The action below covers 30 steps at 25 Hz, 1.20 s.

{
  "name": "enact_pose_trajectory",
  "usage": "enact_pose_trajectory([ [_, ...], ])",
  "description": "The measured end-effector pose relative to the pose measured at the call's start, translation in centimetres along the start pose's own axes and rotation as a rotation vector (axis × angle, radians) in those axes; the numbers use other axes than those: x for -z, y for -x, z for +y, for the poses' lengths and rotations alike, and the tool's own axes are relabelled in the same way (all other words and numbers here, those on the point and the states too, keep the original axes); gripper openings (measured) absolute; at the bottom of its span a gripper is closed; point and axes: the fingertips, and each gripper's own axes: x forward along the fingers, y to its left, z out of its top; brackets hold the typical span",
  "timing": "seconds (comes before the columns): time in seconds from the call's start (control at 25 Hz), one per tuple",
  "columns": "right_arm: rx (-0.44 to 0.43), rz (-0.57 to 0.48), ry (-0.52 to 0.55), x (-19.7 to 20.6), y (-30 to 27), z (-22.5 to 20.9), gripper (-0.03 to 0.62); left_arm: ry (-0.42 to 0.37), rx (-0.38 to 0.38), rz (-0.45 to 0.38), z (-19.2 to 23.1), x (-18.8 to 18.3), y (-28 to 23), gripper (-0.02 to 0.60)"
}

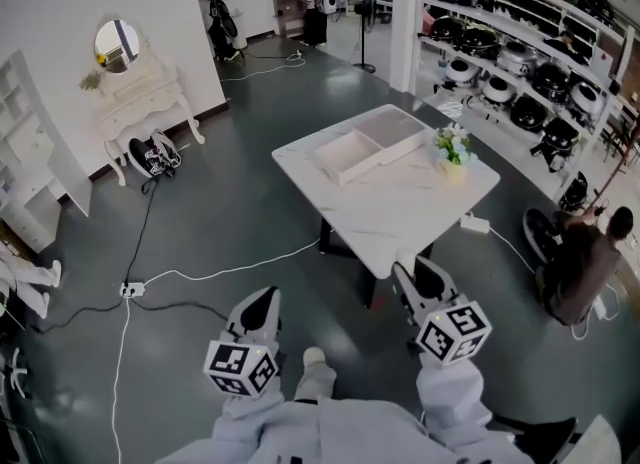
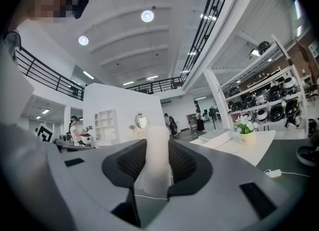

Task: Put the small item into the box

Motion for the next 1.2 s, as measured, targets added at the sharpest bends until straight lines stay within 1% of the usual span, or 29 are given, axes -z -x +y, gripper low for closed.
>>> enact_pose_trajectory([
  [0.24, 0.019, 0.014, -0.01, 0.9, -5.2, -2.1, 0.118, 0.011, 0.011, 0.017, 3.6, 0.4, -4.6, -0.002],
  [0.48, 0.055, 0.002, -0.015, 0.2, -10.6, -4.2, 0.118, 0.004, 0.056, 0.02, 7.0, -0.8, -10.0, -0.002],
  [0.6, 0.068, 0.014, -0.026, 0.7, -13.4, -4.8, 0.118, 0.01, 0.074, 0.032, 8.9, -1.0, -12.3, -0.002],
  [0.84, 0.099, 0.025, -0.027, 1.1, -17.7, -5.7, 0.118, 0.026, 0.1, 0.047, 12.5, -0.8, -15.8, -0.002],
  [1.04, 0.127, 0.023, -0.027, 1.3, -20.3, -6.5, 0.118, 0.028, 0.132, 0.044, 14.5, -1.1, -18.4, -0.002],
  [1.2, 0.143, 0.028, -0.02, 1.8, -22.2, -6.4, 0.118, 0.034, 0.148, 0.042, 16.3, -1.0, -19.7, -0.002],
])
